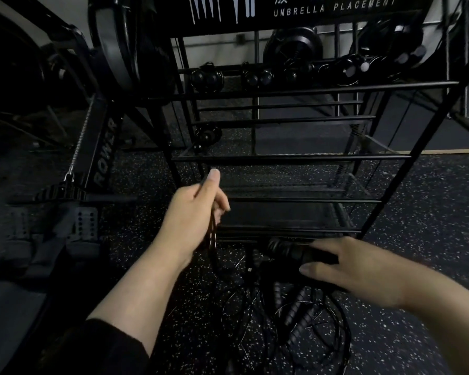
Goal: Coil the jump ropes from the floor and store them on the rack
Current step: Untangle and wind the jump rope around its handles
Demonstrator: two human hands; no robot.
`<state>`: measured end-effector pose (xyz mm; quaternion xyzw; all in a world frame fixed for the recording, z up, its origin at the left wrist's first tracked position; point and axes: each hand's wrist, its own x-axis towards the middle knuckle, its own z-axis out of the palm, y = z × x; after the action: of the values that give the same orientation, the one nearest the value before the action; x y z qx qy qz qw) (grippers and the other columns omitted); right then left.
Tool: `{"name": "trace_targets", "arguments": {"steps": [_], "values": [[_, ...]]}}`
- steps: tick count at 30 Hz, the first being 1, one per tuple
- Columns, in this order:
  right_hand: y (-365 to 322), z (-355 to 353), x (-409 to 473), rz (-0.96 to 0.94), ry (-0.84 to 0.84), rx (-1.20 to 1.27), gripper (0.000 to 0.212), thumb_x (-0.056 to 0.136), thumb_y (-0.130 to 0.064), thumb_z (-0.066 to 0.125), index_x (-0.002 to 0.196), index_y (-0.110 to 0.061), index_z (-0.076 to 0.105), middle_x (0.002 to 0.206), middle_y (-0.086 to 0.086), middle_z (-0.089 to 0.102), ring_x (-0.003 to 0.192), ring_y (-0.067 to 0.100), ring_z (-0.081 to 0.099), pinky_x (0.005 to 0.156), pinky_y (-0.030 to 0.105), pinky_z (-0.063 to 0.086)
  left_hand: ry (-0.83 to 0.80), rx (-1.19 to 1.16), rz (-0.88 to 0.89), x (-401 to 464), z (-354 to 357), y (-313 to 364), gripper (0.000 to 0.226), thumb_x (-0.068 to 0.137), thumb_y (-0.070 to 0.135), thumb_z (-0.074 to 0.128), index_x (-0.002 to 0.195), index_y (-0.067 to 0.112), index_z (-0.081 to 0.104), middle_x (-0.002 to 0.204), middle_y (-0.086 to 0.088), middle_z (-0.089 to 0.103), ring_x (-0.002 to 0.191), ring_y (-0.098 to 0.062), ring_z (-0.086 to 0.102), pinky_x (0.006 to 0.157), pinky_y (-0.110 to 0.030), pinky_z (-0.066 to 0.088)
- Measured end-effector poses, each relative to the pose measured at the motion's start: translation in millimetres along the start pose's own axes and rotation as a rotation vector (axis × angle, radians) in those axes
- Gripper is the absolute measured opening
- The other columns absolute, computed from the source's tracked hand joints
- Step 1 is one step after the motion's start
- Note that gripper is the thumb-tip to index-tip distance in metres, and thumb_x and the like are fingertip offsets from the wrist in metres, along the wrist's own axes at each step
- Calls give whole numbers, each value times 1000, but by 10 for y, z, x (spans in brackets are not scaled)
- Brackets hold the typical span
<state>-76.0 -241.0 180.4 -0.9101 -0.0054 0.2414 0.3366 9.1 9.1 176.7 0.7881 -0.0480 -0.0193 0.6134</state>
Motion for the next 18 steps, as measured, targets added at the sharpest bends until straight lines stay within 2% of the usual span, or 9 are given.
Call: {"name": "trace_targets", "arguments": {"steps": [2,4,5,7,9,11,13,15,18], "values": [[-10,7,29,-26,67,99,51,91,-60,59,135,-34,59,85,-29,70,72,-9,62,64,7,42,-18,174,-15,43,-47,-24,59,104,54,41,76,13,72,64,2,68,61,-14,62,71,-24,50],[-7,-38,49,-51,112,184,41,94,-54,60,130,-35,60,55,-33,59,44,-9,52,46,6,35,-62,380,30,88,-53,-117,38,104,48,46,98,27,77,87,13,76,85,-2,69,88,-27,52],[-13,-56,46,-65,139,214,37,94,-53,61,127,-37,60,52,-30,60,40,-8,50,43,6,34,-122,453,41,82,-41,-147,29,104,43,50,114,32,74,101,18,74,97,4,66,98,-27,50],[-61,-91,16,-110,159,343,20,93,-51,62,110,-42,68,62,-7,71,43,-2,49,46,9,33,-327,446,22,65,-6,-201,40,102,39,55,142,35,57,131,20,65,121,9,55,114,-27,40],[-92,-82,-2,-152,138,460,16,91,-49,63,103,-44,73,79,13,73,55,9,55,51,19,39,-486,326,-7,17,36,-228,42,103,44,50,145,38,52,139,23,58,131,13,47,117,-19,31],[-102,-59,-9,-174,125,630,19,88,-45,65,103,-39,75,82,19,71,55,14,53,47,22,38,-437,189,-30,-35,88,-220,31,106,48,44,130,39,61,121,20,68,118,14,55,109,-11,36],[-99,-42,-9,-198,117,819,26,86,-41,65,104,-25,75,83,25,65,54,20,45,46,26,29,-315,68,18,-61,136,-194,38,107,47,39,108,20,64,82,2,67,80,-9,64,82,-20,52],[-89,-34,-3,-238,111,983,33,89,-39,61,110,-15,70,84,23,60,56,22,41,51,32,21,-252,-127,-20,-105,233,-141,33,108,39,39,86,19,53,64,3,45,54,-14,38,48,-26,39],[-133,-36,-13,-286,92,1112,36,91,-42,56,117,-21,69,89,20,58,58,22,43,53,35,20,-224,-110,-41,-159,400,-136,39,110,31,39,74,36,51,60,13,42,49,-7,31,46,-24,25]]}}
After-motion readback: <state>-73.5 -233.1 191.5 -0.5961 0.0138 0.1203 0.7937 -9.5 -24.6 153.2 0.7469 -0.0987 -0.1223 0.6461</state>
